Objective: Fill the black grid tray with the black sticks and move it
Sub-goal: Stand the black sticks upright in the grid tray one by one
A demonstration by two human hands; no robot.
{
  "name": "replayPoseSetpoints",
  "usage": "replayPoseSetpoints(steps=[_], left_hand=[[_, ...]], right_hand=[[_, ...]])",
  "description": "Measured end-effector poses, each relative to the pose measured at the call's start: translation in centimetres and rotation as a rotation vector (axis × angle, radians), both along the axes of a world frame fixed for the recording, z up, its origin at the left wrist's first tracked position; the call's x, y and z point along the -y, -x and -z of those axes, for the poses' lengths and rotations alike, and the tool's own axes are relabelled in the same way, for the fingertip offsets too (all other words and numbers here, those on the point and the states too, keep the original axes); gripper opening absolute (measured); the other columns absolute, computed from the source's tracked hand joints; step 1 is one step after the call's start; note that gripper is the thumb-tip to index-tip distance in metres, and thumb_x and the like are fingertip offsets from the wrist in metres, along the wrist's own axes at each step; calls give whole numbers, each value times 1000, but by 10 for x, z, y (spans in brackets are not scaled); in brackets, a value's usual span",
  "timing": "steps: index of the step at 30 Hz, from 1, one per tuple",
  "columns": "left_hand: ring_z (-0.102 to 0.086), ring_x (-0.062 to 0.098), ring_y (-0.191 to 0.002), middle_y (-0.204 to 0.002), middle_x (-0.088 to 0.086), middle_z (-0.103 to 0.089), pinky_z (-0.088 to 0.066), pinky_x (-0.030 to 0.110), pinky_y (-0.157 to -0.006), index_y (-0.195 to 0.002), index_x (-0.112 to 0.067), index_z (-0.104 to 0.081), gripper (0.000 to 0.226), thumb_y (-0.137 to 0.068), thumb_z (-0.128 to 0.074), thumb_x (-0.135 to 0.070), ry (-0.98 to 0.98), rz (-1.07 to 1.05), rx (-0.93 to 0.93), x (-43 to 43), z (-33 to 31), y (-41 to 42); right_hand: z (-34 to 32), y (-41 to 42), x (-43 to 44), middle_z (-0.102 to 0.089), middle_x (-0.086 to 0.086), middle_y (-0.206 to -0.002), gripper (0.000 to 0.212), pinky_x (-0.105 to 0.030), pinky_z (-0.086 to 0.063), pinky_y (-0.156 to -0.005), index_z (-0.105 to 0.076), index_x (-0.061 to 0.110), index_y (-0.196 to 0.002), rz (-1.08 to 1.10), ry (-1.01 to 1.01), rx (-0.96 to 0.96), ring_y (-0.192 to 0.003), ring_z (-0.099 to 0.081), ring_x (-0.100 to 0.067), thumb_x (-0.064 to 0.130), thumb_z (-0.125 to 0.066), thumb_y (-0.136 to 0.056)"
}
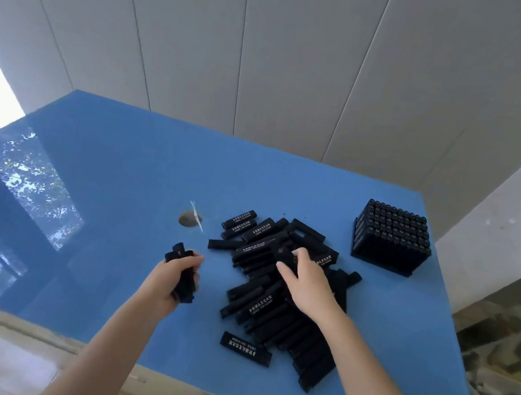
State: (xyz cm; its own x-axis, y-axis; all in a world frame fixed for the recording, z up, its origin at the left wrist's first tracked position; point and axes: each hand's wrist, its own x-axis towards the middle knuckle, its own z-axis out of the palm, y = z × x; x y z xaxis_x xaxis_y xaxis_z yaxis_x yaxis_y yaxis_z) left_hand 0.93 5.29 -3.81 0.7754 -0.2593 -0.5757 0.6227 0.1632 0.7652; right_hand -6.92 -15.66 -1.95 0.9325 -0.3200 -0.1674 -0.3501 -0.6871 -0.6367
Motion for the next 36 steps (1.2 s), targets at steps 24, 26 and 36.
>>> replayPoseSetpoints(steps=[24, 26, 36], left_hand=[[-38, 10, -41, -57, 0, -43, -35, 20, -39, -85, -11, -49, 15, -73, -58, -9, 270, -451, 55, -342, -14, 70], [-40, 11, -44, -59, -1, -45, -37, 21, -43, -83, -12, -50, 14, -74, -60, -12, 190, -419, 133, -369, -18, 65], [-36, 11, -44, -52, -4, -41, -33, 22, -46, -80, -13, -51, 12, -88, -60, -12, 34, -318, 258, -428, -47, -4]], right_hand=[[-29, -19, -365, -59, -3, -76, 18, -27, -45, -71, -56, 8, -106, -77, -1311, -92, -68, -57, -15, 15, -42, -97], [-31, -26, -397, -59, -3, -75, 18, -26, -45, -70, -56, 8, -105, -109, -1298, -97, -67, -56, -15, 15, -41, -97], [-36, -75, -495, -61, -1, -77, 16, -26, -42, -67, -54, 11, -99, -220, -1155, -91, -65, -56, -13, 18, -40, -98]])
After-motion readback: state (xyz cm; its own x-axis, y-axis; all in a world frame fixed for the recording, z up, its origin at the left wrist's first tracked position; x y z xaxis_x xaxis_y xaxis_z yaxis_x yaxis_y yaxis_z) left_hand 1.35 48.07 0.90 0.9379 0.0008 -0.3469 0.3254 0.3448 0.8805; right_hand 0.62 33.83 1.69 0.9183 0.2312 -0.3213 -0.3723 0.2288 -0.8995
